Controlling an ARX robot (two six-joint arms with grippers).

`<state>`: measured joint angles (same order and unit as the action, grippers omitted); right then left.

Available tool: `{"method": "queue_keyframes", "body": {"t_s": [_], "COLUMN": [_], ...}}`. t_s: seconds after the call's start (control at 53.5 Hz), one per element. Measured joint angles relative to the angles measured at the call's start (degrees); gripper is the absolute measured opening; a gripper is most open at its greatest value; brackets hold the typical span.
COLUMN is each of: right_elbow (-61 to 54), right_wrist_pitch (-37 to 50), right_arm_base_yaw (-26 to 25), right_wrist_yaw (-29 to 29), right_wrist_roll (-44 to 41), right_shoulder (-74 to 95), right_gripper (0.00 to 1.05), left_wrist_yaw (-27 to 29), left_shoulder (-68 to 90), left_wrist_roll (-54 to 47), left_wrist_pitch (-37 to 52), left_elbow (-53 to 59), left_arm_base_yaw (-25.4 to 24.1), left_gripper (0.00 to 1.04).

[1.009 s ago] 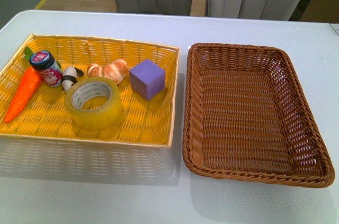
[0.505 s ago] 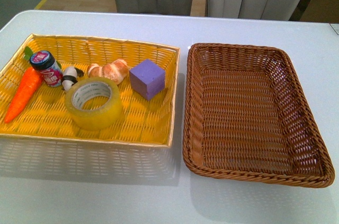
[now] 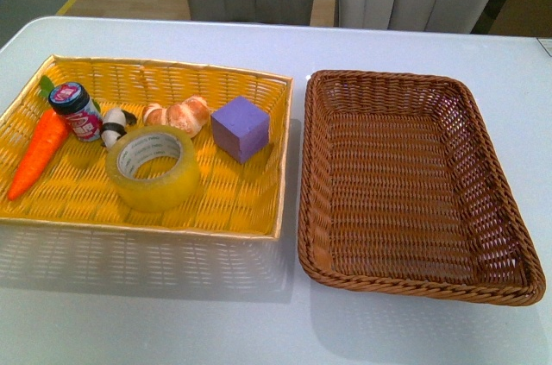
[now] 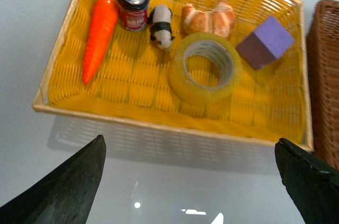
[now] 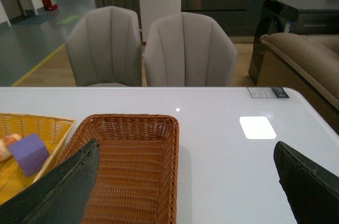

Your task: Move tape to another basket

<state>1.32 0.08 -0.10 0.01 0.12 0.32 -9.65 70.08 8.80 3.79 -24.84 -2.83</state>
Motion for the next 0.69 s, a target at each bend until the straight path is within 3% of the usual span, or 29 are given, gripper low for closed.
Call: {"method": "queue_keyframes", "body": {"t_s": [0.224, 0.692], "right_elbow": [0.00, 0.00], "right_wrist_pitch": [0.00, 0.00], "right_arm_base_yaw": [0.00, 0.00], "right_wrist_yaw": [0.00, 0.00], "right_wrist_roll": [0.00, 0.00], "right_shoulder": [0.00, 0.00], "right_gripper": [0.96, 0.96], "left_wrist_yaw": [4.31, 6.69], "left_shoulder": [26.86, 55.43], "left_wrist_roll": [0.09, 1.36], "left_wrist_pitch": [13.46, 14.40], "left_elbow": [-8.17, -29.00], "left_arm_base_yaw": [2.99, 5.73], "left_gripper": [0.96, 0.96]}}
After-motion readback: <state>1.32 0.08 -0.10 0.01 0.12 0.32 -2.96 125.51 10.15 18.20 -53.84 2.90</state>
